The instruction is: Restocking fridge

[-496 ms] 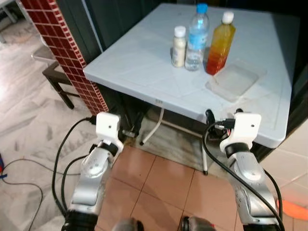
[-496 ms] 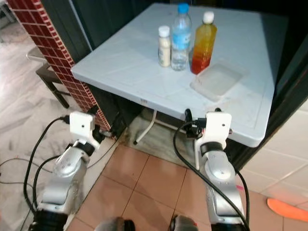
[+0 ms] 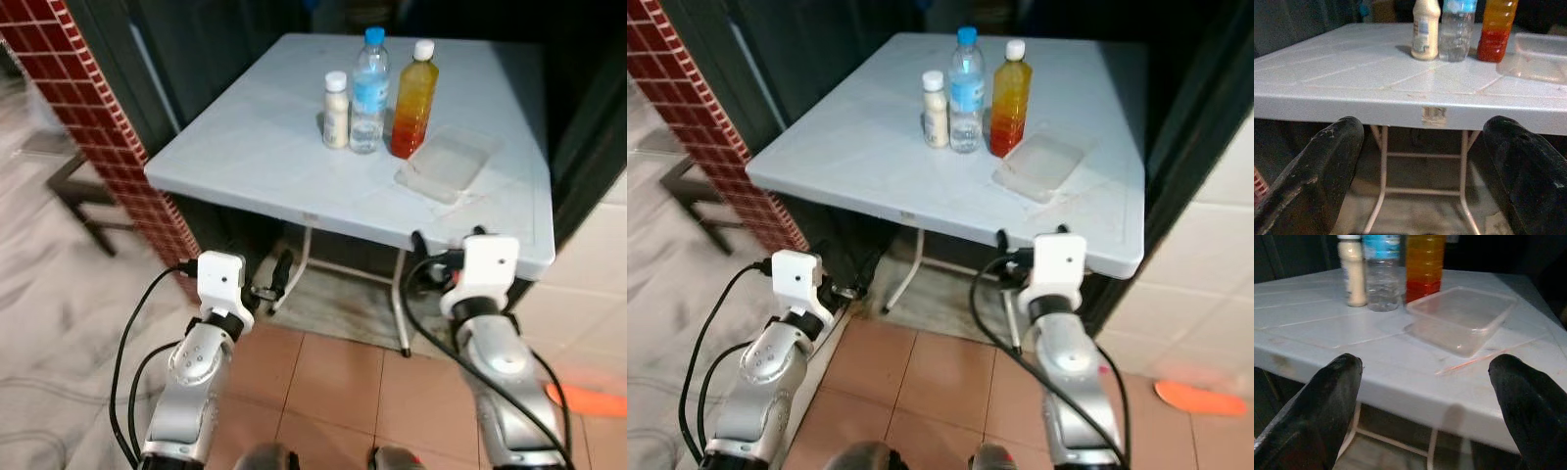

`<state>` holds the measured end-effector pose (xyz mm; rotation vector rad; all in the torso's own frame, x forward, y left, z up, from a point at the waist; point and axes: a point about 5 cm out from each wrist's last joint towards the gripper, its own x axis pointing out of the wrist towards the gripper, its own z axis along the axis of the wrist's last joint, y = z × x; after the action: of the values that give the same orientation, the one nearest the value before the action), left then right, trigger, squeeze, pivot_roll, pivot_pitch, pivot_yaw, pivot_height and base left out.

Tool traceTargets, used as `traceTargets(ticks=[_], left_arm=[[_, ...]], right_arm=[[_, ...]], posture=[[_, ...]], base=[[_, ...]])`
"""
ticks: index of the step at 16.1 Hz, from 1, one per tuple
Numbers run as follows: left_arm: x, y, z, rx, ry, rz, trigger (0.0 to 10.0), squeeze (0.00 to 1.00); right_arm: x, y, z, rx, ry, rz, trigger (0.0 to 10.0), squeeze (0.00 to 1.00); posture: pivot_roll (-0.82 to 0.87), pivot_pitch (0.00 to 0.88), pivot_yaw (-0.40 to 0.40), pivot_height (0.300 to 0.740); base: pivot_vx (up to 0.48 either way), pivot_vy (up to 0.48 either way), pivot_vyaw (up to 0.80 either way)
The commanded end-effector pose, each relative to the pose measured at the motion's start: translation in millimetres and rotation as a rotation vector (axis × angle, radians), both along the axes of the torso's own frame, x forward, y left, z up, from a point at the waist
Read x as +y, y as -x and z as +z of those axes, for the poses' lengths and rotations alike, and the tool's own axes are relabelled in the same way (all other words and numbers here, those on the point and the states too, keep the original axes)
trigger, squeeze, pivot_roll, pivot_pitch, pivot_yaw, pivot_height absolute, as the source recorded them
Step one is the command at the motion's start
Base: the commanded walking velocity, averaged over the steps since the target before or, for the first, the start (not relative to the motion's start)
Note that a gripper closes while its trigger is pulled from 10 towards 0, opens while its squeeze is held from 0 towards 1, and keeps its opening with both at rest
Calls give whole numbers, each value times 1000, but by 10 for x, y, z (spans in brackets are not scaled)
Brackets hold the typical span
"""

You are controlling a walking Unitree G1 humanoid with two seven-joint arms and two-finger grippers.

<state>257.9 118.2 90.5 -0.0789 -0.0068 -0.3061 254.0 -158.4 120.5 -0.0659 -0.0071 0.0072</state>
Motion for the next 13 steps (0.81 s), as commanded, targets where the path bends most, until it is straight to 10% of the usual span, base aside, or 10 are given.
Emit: traceTargets(ticks=[1, 13], left_arm=[[95, -13, 5, -4, -26, 31, 10000, 0], [-24, -65, 139, -80, -9, -74, 10000, 0]], right_arm=[[51, 2, 9, 1, -11, 13, 10000, 0], [16, -73, 98, -51, -23, -33, 10000, 0]], posture=[[-29, 30, 85, 740], [-31, 51, 98, 740]], base=[[0, 0, -800], [281, 0, -118]])
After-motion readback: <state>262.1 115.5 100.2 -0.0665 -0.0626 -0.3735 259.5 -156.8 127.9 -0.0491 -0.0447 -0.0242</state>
